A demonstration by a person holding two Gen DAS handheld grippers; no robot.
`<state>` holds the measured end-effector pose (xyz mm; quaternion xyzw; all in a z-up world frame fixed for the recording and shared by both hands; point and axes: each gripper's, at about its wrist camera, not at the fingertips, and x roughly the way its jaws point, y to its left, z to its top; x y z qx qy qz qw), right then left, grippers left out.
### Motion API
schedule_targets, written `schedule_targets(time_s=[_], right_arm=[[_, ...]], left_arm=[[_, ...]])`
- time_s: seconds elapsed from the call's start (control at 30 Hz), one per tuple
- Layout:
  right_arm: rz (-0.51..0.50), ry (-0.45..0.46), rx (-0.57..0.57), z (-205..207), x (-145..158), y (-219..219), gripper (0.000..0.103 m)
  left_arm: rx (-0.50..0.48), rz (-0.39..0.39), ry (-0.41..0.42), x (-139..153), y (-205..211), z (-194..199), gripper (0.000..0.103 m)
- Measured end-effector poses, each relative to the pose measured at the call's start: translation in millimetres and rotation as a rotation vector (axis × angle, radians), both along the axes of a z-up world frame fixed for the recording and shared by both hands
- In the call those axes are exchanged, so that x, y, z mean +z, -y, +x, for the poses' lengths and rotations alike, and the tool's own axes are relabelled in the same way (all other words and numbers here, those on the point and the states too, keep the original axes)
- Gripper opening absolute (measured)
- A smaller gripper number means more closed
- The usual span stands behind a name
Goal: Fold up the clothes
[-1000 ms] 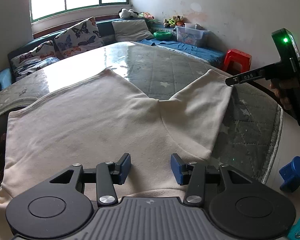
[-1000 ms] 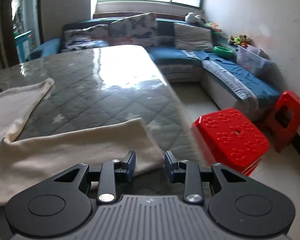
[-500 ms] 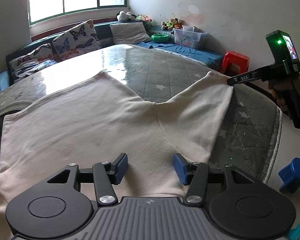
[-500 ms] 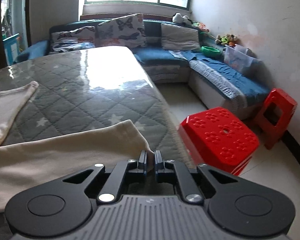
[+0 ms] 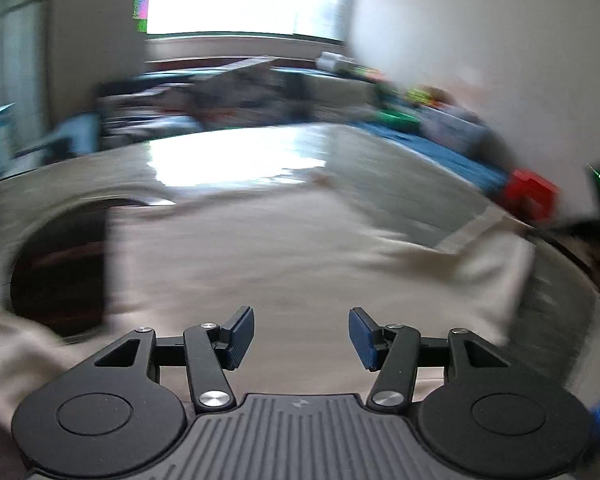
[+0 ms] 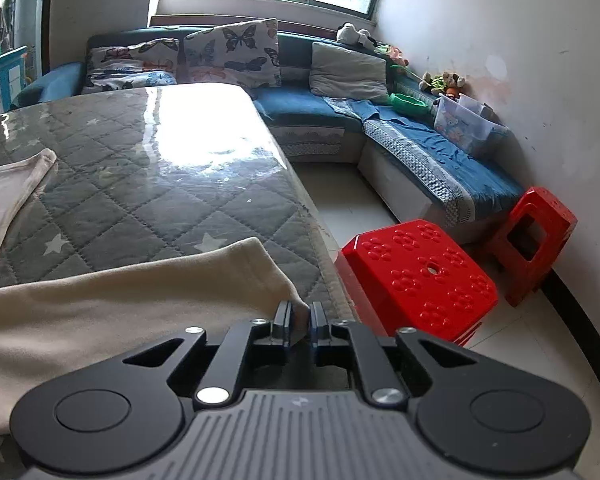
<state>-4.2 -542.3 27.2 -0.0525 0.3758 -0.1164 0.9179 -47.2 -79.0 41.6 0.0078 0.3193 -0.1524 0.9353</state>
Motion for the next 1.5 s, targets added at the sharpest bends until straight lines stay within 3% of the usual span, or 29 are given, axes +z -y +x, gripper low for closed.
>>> schedule_targets(time_s=[0.3, 0.43, 0.53, 0.6, 0.7, 0.73, 0.8, 1.03, 1.13, 1.27, 1.4, 1.5], right_arm=[[-0.004, 0.000, 0.017, 4, 0, -4, 0.012], [-0.006, 0.001, 0.022, 5, -1, -6, 0.014], [-0.008, 0.001, 0.025, 5, 1, -8, 0.020], [-0.010, 0.003, 0.029, 6, 2, -9, 0.021], [-0.015, 0.010, 0.035, 6, 6, -12, 0.023], [-0.015, 0.013, 0.040, 6, 8, -13, 0.023], [-0.019, 0.024, 0.059, 5, 14, -19, 0.024], [-0.019, 0.072, 0.209, 1, 38, -56, 0.030], [-0.012, 0.080, 0.297, 1, 43, -81, 0.035], [0.018, 0.063, 0.422, 5, 43, -117, 0.035], [0.049, 0.045, 0.540, 7, 43, -151, 0.035], [0.063, 0.031, 0.609, 6, 41, -171, 0.036]], left_arm=[[0.582, 0.090, -0.040, -4, -140, 19, 0.056], [0.706, 0.087, -0.065, -11, -174, 26, 0.056], [0.729, 0.072, -0.079, -16, -185, 33, 0.054], [0.730, 0.046, -0.099, -20, -193, 39, 0.047], [0.710, 0.027, -0.089, -19, -193, 39, 0.022], [0.709, 0.026, -0.083, -18, -193, 37, 0.008], [0.724, 0.033, -0.074, -15, -192, 29, 0.004], [0.791, 0.052, -0.028, 6, -199, -18, 0.003], [0.807, 0.078, -0.043, 2, -204, -31, 0.003], [0.797, 0.090, -0.087, -7, -207, -30, 0.010], [0.785, 0.125, -0.049, 0, -196, -30, 0.018], [0.722, 0.092, -0.041, 6, -182, -30, 0.019]])
